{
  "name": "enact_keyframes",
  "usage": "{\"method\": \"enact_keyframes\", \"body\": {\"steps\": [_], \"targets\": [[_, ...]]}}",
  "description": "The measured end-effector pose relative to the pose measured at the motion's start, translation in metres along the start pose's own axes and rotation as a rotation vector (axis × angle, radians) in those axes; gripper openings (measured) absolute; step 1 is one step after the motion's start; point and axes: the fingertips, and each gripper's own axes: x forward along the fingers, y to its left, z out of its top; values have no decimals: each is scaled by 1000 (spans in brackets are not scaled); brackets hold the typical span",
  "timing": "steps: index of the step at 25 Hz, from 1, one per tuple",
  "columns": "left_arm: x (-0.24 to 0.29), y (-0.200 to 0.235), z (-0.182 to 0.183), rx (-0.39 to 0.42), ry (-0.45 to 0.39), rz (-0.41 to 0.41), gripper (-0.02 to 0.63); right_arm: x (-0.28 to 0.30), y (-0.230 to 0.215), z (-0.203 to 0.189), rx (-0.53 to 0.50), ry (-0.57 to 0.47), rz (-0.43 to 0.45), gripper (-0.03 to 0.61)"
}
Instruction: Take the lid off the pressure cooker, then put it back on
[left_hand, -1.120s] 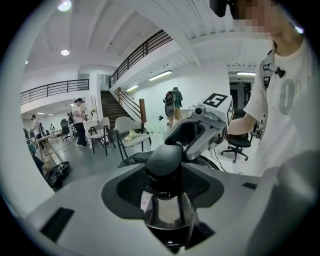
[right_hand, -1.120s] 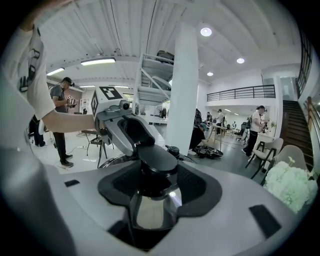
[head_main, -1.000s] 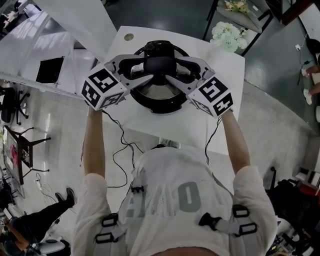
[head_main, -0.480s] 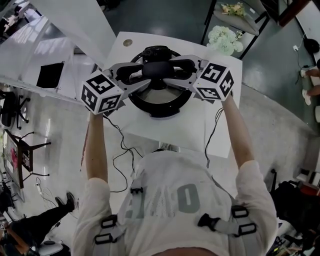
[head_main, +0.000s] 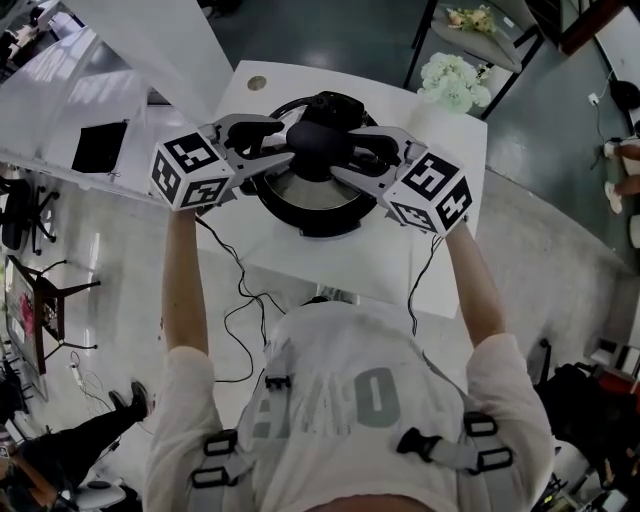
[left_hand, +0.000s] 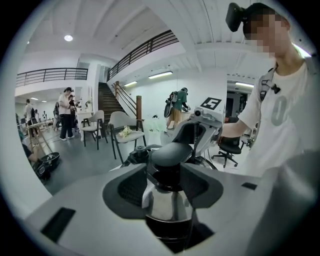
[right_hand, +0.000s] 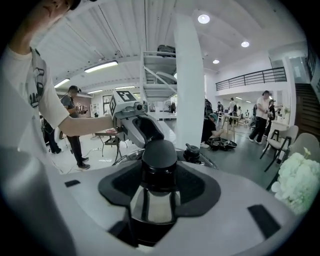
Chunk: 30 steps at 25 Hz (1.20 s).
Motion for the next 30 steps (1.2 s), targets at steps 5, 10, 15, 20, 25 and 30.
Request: {"method": "enact_keyframes", "body": {"steps": [5, 10, 15, 20, 25, 30], "targets": [[1, -2, 0, 14, 18, -32, 199, 0, 1, -2, 17, 21, -35, 221], [5, -3, -1, -24, -25, -73, 205, 2, 1, -3, 30, 7, -41, 227], [8, -4, -1, -73, -75, -131, 221, 2, 1, -2, 22, -2, -65, 230], [8, -5, 0, -48, -63, -138, 219, 4, 1, -1, 15, -10, -89, 238], [7, -6, 1, -13, -61, -115, 212, 3, 1, -1, -5, -14, -105, 232], [4, -9, 6, 32, -69, -89, 196, -1, 1, -1, -9, -35, -113, 230]]}}
